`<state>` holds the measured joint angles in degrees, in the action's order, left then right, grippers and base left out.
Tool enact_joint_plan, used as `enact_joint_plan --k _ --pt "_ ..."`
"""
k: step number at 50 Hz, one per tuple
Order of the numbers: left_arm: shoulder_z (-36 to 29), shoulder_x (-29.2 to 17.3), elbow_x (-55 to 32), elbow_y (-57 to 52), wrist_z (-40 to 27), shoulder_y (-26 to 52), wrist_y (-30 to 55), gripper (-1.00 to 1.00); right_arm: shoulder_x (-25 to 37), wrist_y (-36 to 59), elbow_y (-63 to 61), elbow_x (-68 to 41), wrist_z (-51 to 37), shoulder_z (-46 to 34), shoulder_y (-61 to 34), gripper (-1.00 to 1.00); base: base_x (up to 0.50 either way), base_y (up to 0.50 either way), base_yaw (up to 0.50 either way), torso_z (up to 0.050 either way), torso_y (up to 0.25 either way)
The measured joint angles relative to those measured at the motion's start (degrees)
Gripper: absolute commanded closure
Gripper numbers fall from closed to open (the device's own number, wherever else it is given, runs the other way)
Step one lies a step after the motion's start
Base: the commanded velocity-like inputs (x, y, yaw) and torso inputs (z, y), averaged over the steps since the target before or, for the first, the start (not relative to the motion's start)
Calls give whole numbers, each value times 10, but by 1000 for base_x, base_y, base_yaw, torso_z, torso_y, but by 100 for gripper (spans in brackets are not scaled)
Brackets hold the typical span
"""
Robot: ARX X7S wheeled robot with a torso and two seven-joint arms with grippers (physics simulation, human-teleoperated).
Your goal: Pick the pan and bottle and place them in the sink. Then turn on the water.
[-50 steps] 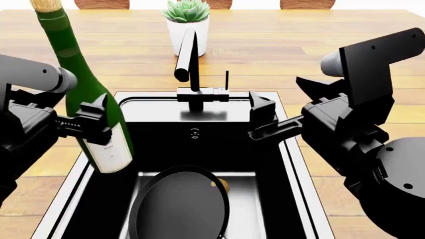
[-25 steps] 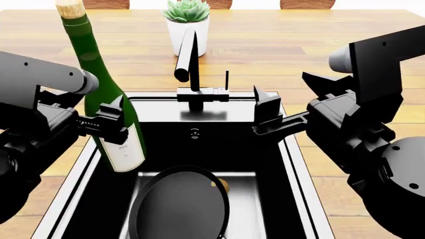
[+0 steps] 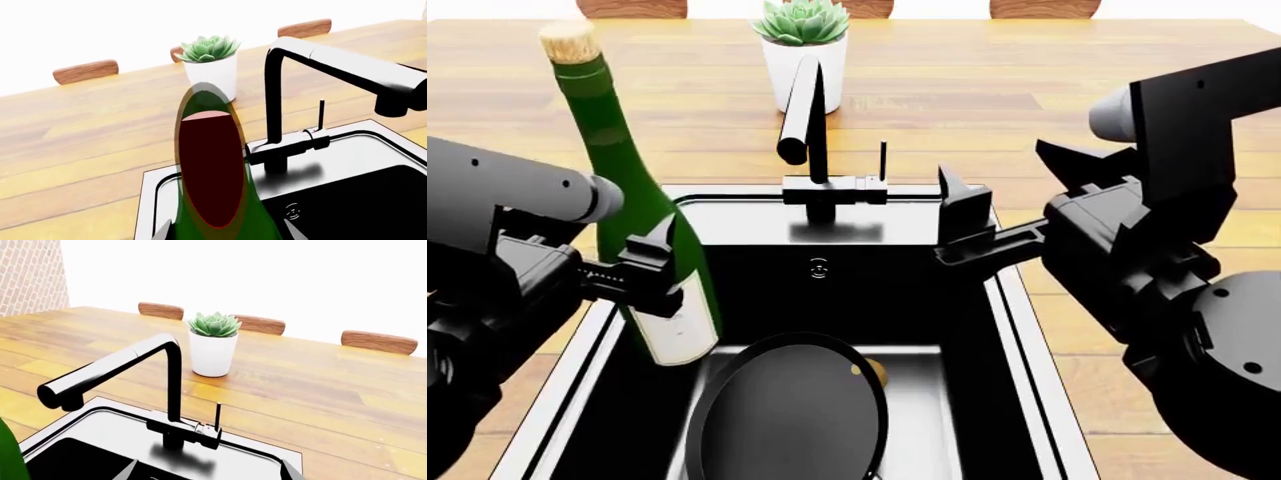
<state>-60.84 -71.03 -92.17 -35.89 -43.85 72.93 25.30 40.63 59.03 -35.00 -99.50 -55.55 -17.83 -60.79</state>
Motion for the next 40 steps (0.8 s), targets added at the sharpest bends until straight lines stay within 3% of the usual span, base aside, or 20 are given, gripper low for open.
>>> enact_joint_plan --k 23,40 --pt "-8 -3 15 -5 6 -26 -11 100 1 -4 2 6 0 -5 -6 -100 0 0 0 0 1" --pt "-15 11 9 21 13 -13 31 100 6 -7 1 6 0 -7 -10 -100 0 0 0 1 1"
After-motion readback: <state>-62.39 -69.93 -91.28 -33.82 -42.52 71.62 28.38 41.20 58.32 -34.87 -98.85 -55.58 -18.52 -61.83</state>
